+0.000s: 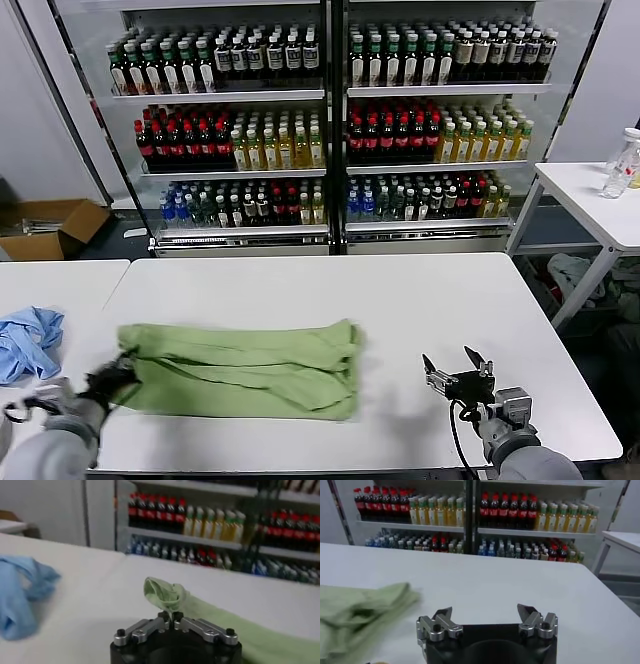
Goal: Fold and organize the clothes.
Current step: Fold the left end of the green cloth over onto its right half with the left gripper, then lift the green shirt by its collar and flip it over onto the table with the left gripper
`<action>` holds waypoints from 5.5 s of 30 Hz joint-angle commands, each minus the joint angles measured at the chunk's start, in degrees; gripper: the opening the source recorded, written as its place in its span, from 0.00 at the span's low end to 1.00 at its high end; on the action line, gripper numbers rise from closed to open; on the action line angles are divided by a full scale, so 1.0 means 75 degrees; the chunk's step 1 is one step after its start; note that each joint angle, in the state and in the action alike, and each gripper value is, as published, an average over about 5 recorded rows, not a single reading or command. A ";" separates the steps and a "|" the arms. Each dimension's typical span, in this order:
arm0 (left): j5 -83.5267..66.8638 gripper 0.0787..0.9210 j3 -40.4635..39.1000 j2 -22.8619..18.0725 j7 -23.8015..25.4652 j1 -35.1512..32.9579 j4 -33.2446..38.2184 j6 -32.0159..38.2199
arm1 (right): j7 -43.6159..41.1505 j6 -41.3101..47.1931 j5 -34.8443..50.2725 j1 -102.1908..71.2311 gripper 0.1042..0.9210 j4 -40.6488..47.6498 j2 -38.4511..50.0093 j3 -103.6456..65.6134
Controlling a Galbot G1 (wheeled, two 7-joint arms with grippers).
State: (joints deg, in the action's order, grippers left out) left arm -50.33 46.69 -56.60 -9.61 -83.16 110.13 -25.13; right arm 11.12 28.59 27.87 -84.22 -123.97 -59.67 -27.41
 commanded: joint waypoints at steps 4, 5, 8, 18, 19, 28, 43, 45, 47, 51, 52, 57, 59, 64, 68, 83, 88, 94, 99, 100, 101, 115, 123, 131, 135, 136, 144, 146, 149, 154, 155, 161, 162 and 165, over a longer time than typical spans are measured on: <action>-0.4795 0.02 0.0028 -0.0655 0.0109 -0.0211 0.2159 0.0019 | 0.0003 -0.0019 -0.0020 0.0022 0.88 -0.0017 -0.0010 0.0032; -0.4871 0.02 -0.0297 -0.0868 0.0110 -0.0177 0.2266 0.0058 | 0.0002 -0.0019 -0.0021 0.0019 0.88 -0.0025 -0.0004 0.0032; -0.4870 0.02 -0.1252 -0.1382 0.0099 0.0026 0.2373 0.0192 | -0.0002 -0.0023 -0.0022 0.0009 0.88 -0.0043 0.0024 0.0020; -0.3079 0.02 -0.3543 -0.2056 0.0127 0.1113 0.0986 0.0431 | -0.0021 -0.0052 -0.0007 0.0135 0.88 -0.0008 0.0073 0.0068; -0.2891 0.02 -0.3690 -0.2075 0.0121 0.1214 0.0833 0.0438 | -0.0022 -0.0052 -0.0002 0.0156 0.88 -0.0005 0.0074 0.0077; -0.0568 0.02 -0.4357 -0.1949 0.0501 0.1541 0.0252 0.0380 | -0.0055 -0.0090 0.0052 0.0331 0.88 0.0054 0.0114 0.0151; 0.0018 0.49 -0.3118 -0.1497 0.0971 0.0445 0.1830 0.0476 | -0.0076 -0.0096 0.0053 0.0652 0.88 0.0206 0.0112 0.0335; 0.0425 0.56 -0.2798 -0.1359 0.0812 0.0334 0.1721 0.0592 | -0.0079 -0.0102 0.0051 0.0651 0.88 0.0214 0.0096 0.0329; 0.1204 0.62 -0.2585 -0.1185 0.0505 0.0369 0.1262 0.0752 | -0.0082 -0.0107 0.0046 0.0643 0.88 0.0213 0.0080 0.0323; 0.2728 0.76 -0.2491 -0.0785 0.0001 0.0514 0.0092 0.0788 | -0.0089 -0.0116 0.0037 0.0636 0.88 0.0207 0.0056 0.0316; 0.2786 0.79 -0.2509 -0.0730 -0.0041 0.0517 -0.0057 0.0728 | -0.0089 -0.0119 0.0034 0.0635 0.88 0.0207 0.0051 0.0312; 0.2741 0.88 -0.2786 -0.0812 -0.0068 0.0549 -0.0446 0.0419 | -0.0085 -0.0122 0.0009 0.0588 0.88 0.0182 0.0030 0.0280; 0.2744 0.88 -0.2901 -0.0928 -0.0082 0.0656 -0.0584 0.0380 | -0.0082 -0.0119 -0.0008 0.0533 0.88 0.0150 0.0033 0.0252; 0.2572 0.88 -0.3066 -0.1098 -0.0127 0.0995 -0.0879 0.0273 | -0.0081 -0.0110 -0.0023 0.0356 0.88 0.0039 0.0060 0.0149; 0.1663 0.88 -0.3036 -0.1095 -0.0052 0.0972 -0.0798 0.0171 | -0.0081 -0.0109 -0.0023 0.0268 0.88 -0.0039 0.0071 0.0072; -0.1919 0.50 -0.2454 -0.1242 0.0427 0.0897 -0.0555 -0.0005 | -0.0070 -0.0114 -0.0034 0.0032 0.88 -0.0281 0.0044 -0.0108; -0.2754 0.30 -0.2247 -0.1397 0.0502 0.0933 -0.0648 0.0031 | -0.0070 -0.0122 -0.0033 -0.0059 0.88 -0.0347 0.0051 -0.0177; -0.3417 0.09 -0.1970 -0.1551 0.0542 0.0901 -0.0601 0.0081 | -0.0066 -0.0123 -0.0020 -0.0154 0.88 -0.0452 0.0101 -0.0273; -0.3894 0.04 -0.1208 -0.1570 0.0476 0.0796 -0.0417 0.0159 | -0.0071 -0.0140 0.0034 -0.0232 0.88 -0.0529 0.0167 -0.0417; -0.3967 0.04 -0.0954 -0.1505 0.0459 0.0762 -0.0361 0.0147 | -0.0072 -0.0146 0.0048 -0.0228 0.88 -0.0531 0.0173 -0.0433; -0.4026 0.04 -0.0689 -0.1402 0.0447 0.0729 -0.0316 0.0128 | -0.0073 -0.0152 0.0065 -0.0211 0.88 -0.0530 0.0177 -0.0442; -0.3411 0.04 0.1572 0.0867 0.0086 0.0433 0.0955 0.0007 | -0.0095 -0.0251 0.0067 0.0088 0.88 -0.0497 0.0016 -0.0185; -0.0791 0.04 -0.2992 -0.1137 -0.0464 0.1052 0.1807 0.0482 | -0.0113 -0.0362 -0.0156 0.0091 0.88 -0.0478 -0.0179 -0.0071; -0.0684 0.04 -0.4944 -0.2438 -0.0683 0.2332 0.0716 0.0503 | -0.0143 -0.0451 -0.0263 0.0109 0.88 -0.0464 -0.0295 -0.0092; -0.0954 0.04 -0.5192 -0.2827 -0.0838 0.2801 0.0345 0.0559 | -0.0153 -0.0473 -0.0271 0.0097 0.88 -0.0435 -0.0385 -0.0120; -0.1025 0.04 -0.5242 -0.2898 -0.0877 0.2913 0.0234 0.0575 | -0.0155 -0.0479 -0.0275 0.0093 0.88 -0.0422 -0.0410 -0.0118; -0.1129 0.04 -0.5682 -0.3557 -0.1059 0.3662 -0.0802 0.0640 | -0.0182 -0.0542 -0.0202 0.0238 0.88 -0.0226 -0.0367 -0.0093; -0.0794 0.04 -0.5786 -0.3714 -0.0981 0.3731 -0.1068 0.0611 | -0.0185 -0.0543 -0.0145 0.0318 0.88 -0.0165 -0.0319 -0.0082; 0.0267 0.04 -0.5943 -0.3739 -0.0602 0.3724 -0.1450 0.0567 | -0.0197 -0.0542 -0.0064 0.0466 0.88 -0.0069 -0.0248 -0.0032; 0.1382 0.09 -0.6024 -0.3453 0.0005 0.3355 -0.1074 0.0597 | -0.0235 -0.0542 -0.0003 0.0796 0.88 0.0137 -0.0210 0.0178; 0.1385 0.12 -0.5992 -0.3418 0.0099 0.3284 -0.0934 0.0605 | -0.0235 -0.0538 0.0013 0.0873 0.88 0.0178 -0.0217 0.0228; 0.0619 0.32 -0.5403 -0.3137 0.0228 0.2861 -0.0089 0.0753 | -0.0234 -0.0471 0.0179 0.1386 0.88 0.0338 -0.0267 0.0694; 0.0623 0.36 -0.5244 -0.3028 0.0213 0.2772 0.0030 0.0806 | -0.0227 -0.0442 0.0237 0.1508 0.88 0.0419 -0.0290 0.0795; 0.1089 0.47 -0.4683 -0.2618 0.0144 0.2530 0.0207 0.1053 | -0.0151 -0.0321 0.0503 0.1976 0.88 0.0879 -0.0402 0.1126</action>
State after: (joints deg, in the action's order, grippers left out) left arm -47.34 5.63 -80.12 -10.67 -60.46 106.52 -19.74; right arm 9.41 25.11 28.72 -76.85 -122.33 -61.88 -24.40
